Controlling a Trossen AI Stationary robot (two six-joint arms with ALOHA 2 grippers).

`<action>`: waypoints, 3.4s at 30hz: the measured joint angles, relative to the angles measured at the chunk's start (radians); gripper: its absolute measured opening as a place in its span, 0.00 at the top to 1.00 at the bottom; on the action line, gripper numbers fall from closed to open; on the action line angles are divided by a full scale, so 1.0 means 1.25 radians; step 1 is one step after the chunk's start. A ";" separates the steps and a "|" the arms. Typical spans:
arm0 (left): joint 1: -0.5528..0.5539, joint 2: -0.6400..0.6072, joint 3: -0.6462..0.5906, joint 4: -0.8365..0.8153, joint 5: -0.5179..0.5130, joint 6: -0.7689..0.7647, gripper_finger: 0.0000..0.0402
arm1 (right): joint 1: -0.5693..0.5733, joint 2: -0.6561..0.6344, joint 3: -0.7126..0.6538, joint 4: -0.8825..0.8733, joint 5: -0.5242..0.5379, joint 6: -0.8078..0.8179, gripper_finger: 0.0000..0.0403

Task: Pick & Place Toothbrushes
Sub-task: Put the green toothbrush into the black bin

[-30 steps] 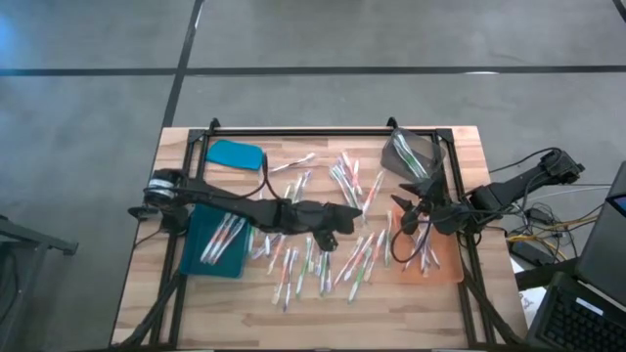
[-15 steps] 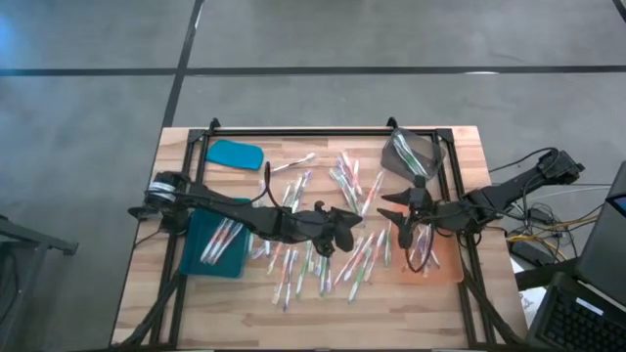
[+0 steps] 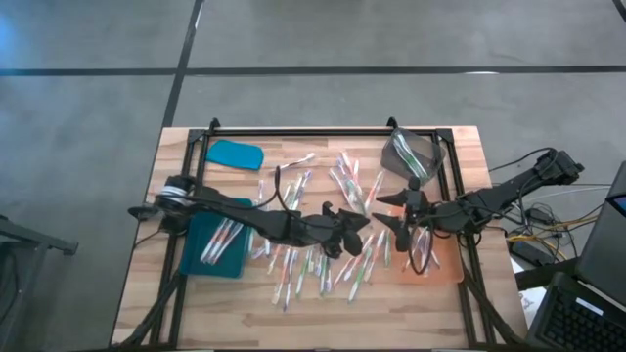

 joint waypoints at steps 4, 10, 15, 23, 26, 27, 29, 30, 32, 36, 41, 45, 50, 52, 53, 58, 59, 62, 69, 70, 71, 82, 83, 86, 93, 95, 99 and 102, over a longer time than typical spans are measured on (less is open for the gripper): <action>0.000 0.020 0.028 -0.002 -0.002 0.011 0.84 | -0.003 0.005 0.000 0.003 -0.004 0.000 0.45; 0.002 0.026 0.042 -0.001 -0.002 0.012 0.84 | -0.003 0.005 0.000 0.003 -0.005 0.004 0.44; 0.004 0.026 0.045 -0.004 -0.002 0.012 0.84 | -0.013 0.012 0.000 0.005 -0.006 0.018 0.41; 0.004 0.026 0.041 -0.003 -0.002 0.012 0.84 | -0.061 0.042 -0.001 0.027 -0.064 0.018 0.36; 0.004 0.026 0.041 -0.001 -0.001 0.011 0.84 | -0.084 0.054 -0.001 0.030 -0.066 0.018 0.35; 0.004 0.026 0.041 -0.001 -0.001 0.011 0.84 | -0.091 0.056 -0.001 0.031 -0.066 0.018 0.35; 0.004 0.026 0.041 -0.002 -0.001 0.011 0.84 | -0.103 0.061 -0.001 0.033 -0.067 0.018 0.36; 0.004 0.026 0.041 -0.002 -0.001 0.010 0.84 | -0.108 0.064 -0.001 0.033 -0.067 0.018 0.37; 0.004 0.026 0.041 -0.002 -0.001 0.009 0.84 | -0.115 0.064 -0.001 0.034 -0.071 0.018 0.40; 0.004 0.026 0.041 -0.002 -0.002 0.005 0.84 | -0.118 0.064 -0.001 0.039 -0.072 0.015 0.48; 0.005 0.026 0.041 -0.003 -0.002 0.004 0.85 | -0.118 0.066 -0.001 0.042 -0.072 0.003 0.61; 0.004 0.026 0.041 -0.002 0.000 0.004 0.85 | -0.119 0.068 -0.001 0.042 -0.069 -0.003 0.74; 0.004 0.026 0.040 -0.002 0.000 0.002 0.85 | -0.119 0.068 -0.001 0.044 -0.069 -0.018 0.92; 0.004 0.026 0.040 -0.001 0.000 0.002 0.85 | -0.119 0.068 -0.001 0.043 -0.069 -0.031 0.95; 0.004 0.026 0.040 -0.002 0.000 0.001 0.85 | -0.119 0.068 -0.001 0.043 -0.073 -0.034 0.95; 0.004 0.026 0.040 -0.002 0.001 -0.009 0.85 | -0.121 0.068 -0.001 0.043 -0.079 -0.042 0.96; 0.004 0.026 0.040 -0.002 0.001 -0.011 0.85 | -0.121 0.068 -0.001 0.043 -0.079 -0.042 0.97; 0.004 0.026 0.040 -0.002 0.001 -0.034 0.85 | -0.121 0.068 -0.001 0.043 -0.081 -0.043 0.96; 0.004 0.026 0.040 -0.003 0.001 -0.102 0.85 | -0.121 0.068 -0.001 0.042 -0.081 -0.056 0.96; 0.004 0.026 0.040 -0.003 0.001 -0.119 0.85 | -0.121 0.068 -0.001 0.042 -0.081 -0.061 0.96; 0.004 0.026 0.040 -0.003 0.001 -0.140 0.85 | -0.121 0.068 -0.001 0.040 -0.081 -0.066 0.96; 0.004 0.026 0.039 -0.002 0.005 -0.712 0.84 | -0.120 0.067 -0.001 0.005 -0.036 -0.109 0.96; 0.004 0.026 0.039 -0.002 0.005 -0.781 0.84 | -0.120 0.067 -0.001 -0.004 -0.019 -0.109 0.96; 0.004 0.026 0.039 -0.002 0.000 -0.969 0.84 | -0.121 0.067 -0.001 -0.040 0.044 -0.109 0.96; 0.006 0.022 0.039 -0.031 -0.015 -1.271 0.84 | -0.144 0.066 -0.001 -0.115 0.150 -0.105 0.96; 0.006 0.019 0.039 -0.054 -0.015 -1.331 0.84 | -0.166 0.066 -0.001 -0.132 0.151 -0.104 0.96; 0.012 0.016 0.039 -0.093 -0.015 -1.462 0.84 | -0.222 0.066 -0.001 -0.175 0.151 -0.104 0.96; 0.024 0.016 0.039 -0.116 -0.015 -1.554 0.84 | -0.276 0.066 -0.001 -0.204 0.151 -0.105 0.96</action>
